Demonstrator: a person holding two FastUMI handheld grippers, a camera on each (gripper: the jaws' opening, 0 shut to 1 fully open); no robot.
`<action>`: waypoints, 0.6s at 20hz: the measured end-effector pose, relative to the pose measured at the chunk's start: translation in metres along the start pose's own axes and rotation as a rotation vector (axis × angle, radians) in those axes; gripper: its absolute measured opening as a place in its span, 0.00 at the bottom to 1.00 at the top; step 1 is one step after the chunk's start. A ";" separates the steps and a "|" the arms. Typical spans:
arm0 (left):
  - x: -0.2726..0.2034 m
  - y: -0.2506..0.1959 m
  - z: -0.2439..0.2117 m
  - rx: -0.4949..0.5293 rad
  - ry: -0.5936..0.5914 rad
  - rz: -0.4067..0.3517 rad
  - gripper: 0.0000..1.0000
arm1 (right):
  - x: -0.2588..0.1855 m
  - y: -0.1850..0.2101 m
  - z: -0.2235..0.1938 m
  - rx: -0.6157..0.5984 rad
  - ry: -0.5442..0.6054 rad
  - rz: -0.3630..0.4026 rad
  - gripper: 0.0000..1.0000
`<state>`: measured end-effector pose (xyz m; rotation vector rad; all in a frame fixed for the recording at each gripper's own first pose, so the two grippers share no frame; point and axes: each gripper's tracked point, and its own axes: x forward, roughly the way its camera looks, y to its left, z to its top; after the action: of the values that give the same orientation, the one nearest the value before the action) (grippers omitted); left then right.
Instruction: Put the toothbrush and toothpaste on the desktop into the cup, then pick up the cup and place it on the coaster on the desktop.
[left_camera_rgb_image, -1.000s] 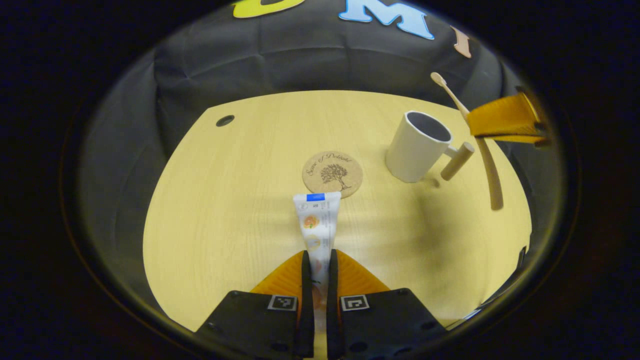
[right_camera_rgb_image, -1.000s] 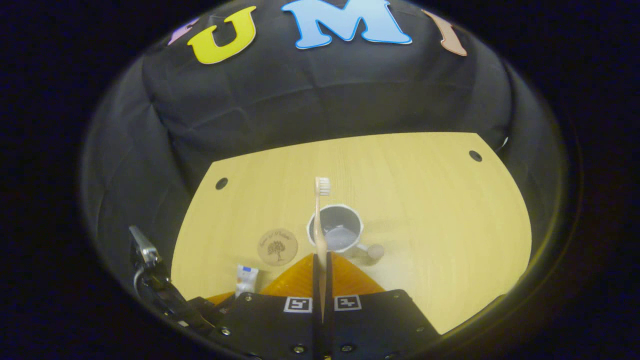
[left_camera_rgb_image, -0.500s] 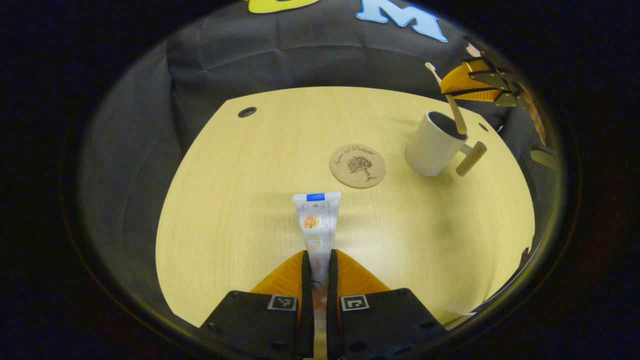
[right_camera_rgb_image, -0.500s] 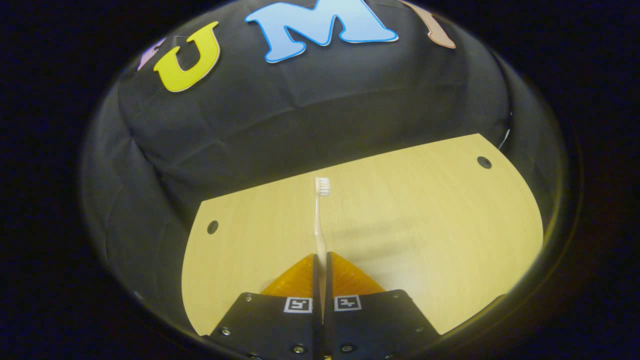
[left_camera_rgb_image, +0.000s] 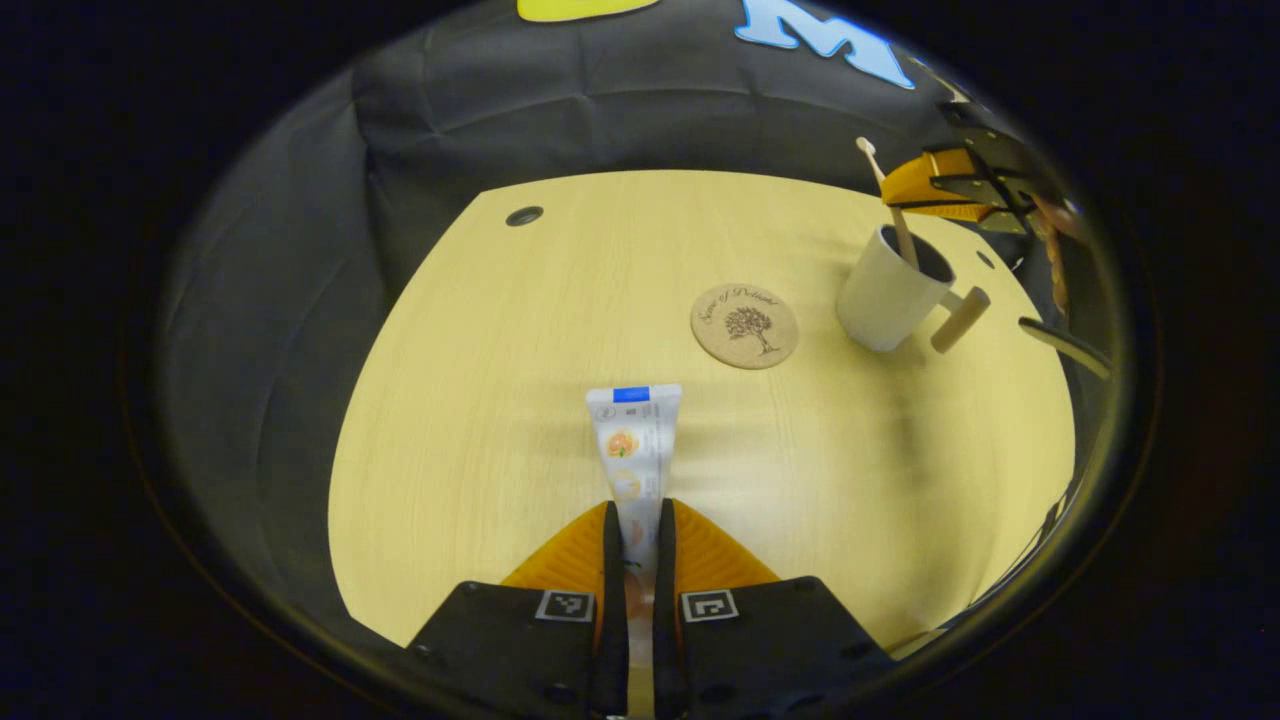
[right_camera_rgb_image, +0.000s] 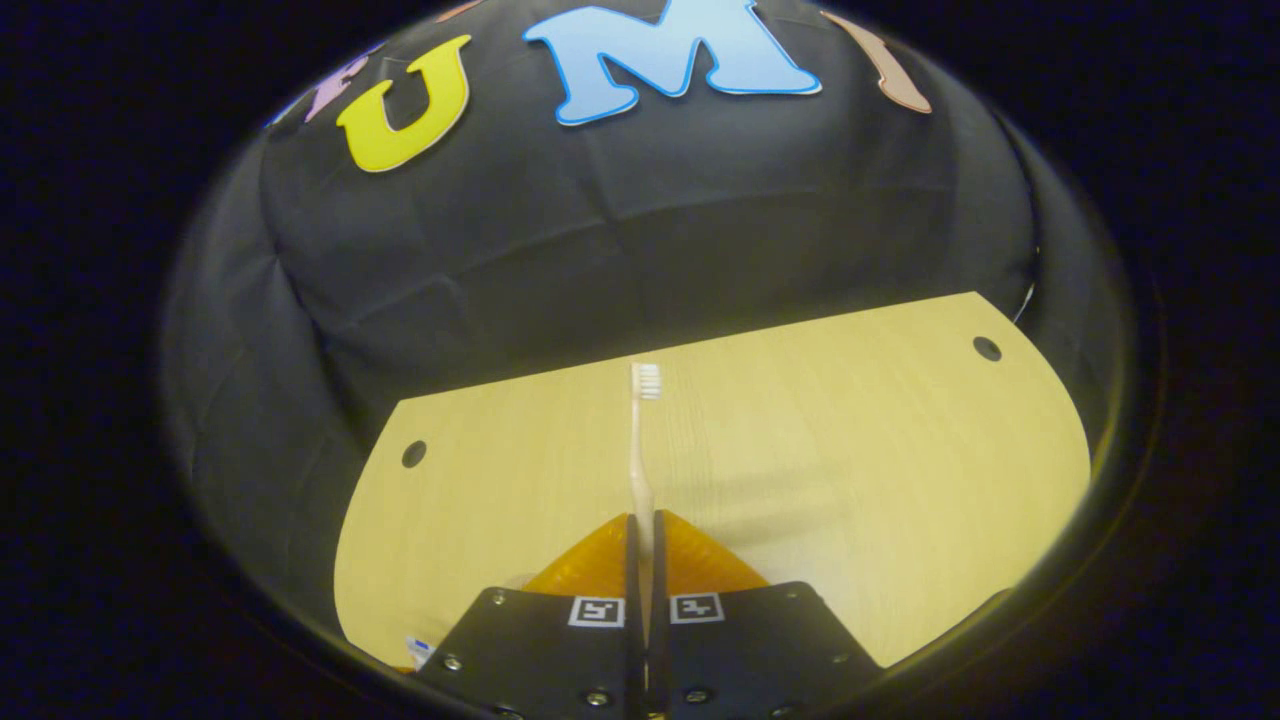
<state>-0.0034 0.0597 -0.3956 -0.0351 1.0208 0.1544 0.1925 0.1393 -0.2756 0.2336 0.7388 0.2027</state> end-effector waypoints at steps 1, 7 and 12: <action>-0.003 -0.002 0.004 0.005 -0.008 -0.001 0.17 | -0.003 0.000 -0.002 0.005 -0.006 0.006 0.03; 0.005 -0.019 0.050 0.038 -0.068 -0.027 0.17 | -0.028 -0.018 -0.018 0.034 -0.006 0.002 0.12; 0.001 -0.039 0.061 0.069 -0.104 -0.050 0.17 | -0.050 -0.034 -0.028 0.078 -0.006 -0.013 0.13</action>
<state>0.0545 0.0277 -0.3664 0.0102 0.9196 0.0748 0.1402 0.0971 -0.2733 0.3036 0.7432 0.1605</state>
